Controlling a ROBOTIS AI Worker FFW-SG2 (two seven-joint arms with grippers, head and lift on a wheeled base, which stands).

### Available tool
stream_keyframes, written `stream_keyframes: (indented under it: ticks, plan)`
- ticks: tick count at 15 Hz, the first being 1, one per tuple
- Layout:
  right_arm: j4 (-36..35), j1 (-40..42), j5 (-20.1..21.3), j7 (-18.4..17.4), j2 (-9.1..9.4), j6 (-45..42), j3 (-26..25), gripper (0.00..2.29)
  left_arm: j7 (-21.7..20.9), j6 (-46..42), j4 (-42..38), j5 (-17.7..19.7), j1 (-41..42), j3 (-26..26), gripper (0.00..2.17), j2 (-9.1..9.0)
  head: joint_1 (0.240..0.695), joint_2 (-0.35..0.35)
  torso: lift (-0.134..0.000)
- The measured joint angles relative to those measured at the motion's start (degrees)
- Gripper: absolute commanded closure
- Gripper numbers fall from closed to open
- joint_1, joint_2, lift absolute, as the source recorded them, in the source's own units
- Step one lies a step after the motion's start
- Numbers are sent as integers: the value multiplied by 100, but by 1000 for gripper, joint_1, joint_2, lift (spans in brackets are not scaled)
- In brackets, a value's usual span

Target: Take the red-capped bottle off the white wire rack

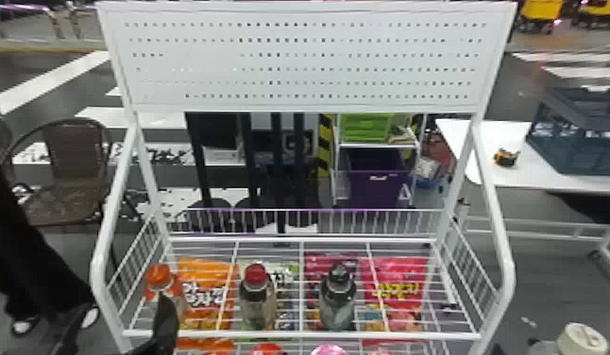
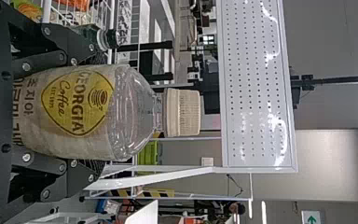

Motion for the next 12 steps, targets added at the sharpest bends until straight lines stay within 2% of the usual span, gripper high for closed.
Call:
stream_keyframes:
  ticks: [12]
  plan:
    - [-19,42,-14,0,0,-24,-5,1426,-10,-49,180,-24,-41,-114,46,8,499,0,0]
